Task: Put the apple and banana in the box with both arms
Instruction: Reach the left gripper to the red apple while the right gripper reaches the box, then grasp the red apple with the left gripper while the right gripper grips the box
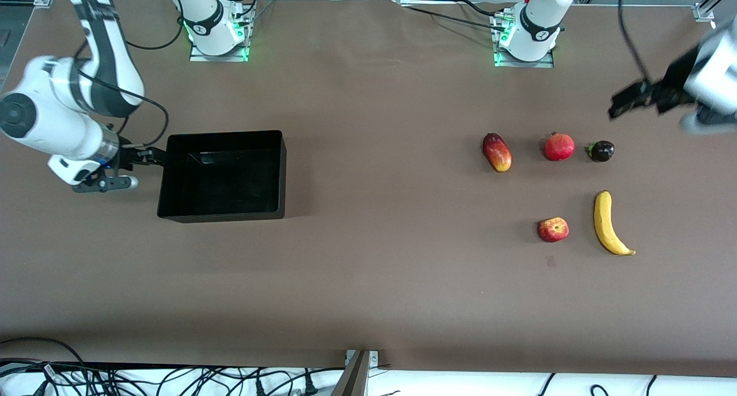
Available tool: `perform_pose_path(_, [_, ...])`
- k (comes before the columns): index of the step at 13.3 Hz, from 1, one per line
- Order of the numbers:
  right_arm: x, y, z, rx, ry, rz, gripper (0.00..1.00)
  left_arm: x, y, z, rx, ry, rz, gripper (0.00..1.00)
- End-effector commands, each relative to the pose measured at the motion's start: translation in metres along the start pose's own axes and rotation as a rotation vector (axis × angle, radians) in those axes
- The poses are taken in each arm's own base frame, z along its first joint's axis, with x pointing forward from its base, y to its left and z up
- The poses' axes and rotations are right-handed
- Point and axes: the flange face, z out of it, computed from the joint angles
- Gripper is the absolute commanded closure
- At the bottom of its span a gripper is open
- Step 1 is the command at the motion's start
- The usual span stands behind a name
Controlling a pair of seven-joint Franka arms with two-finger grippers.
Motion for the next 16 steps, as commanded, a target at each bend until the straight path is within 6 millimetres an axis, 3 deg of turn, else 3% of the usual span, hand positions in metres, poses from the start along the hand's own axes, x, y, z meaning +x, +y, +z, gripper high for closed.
perform_pose_path(1, [-0.002,0.001,0.039,-0.011,0.023,0.021,0.02,0.048,0.003,0.064,0.019,0.001,-0.004,0.0])
perform_pose_path(3, [-0.007,0.002,0.067,-0.015,0.025,0.029,0.16,0.074,0.004,0.105,0.017,0.006,-0.007,0.0])
perform_pose_path(7, [-0.014,0.003,0.086,-0.016,0.006,0.032,0.93,0.125,0.005,0.199,0.03,0.075,-0.004,0.0])
perform_pose_path(8, [-0.014,0.003,0.087,-0.016,0.003,0.032,1.0,0.133,0.003,0.221,0.04,0.086,-0.001,0.0])
perform_pose_path(10, [-0.014,0.005,0.086,-0.014,0.003,0.033,1.0,0.144,-0.007,0.259,0.058,0.111,0.003,0.0])
perform_pose_path(13, [-0.006,-0.001,0.065,-0.014,0.026,0.008,1.0,0.135,-0.015,0.306,0.064,0.145,0.013,0.0])
perform_pose_path(14, [0.005,-0.012,0.05,-0.01,0.032,-0.014,1.0,0.132,-0.015,0.317,0.062,0.149,0.016,0.0])
perform_pose_path(16, [0.032,-0.052,0.01,0.004,0.022,-0.067,1.0,0.123,-0.017,0.333,0.064,0.132,0.016,0.0])
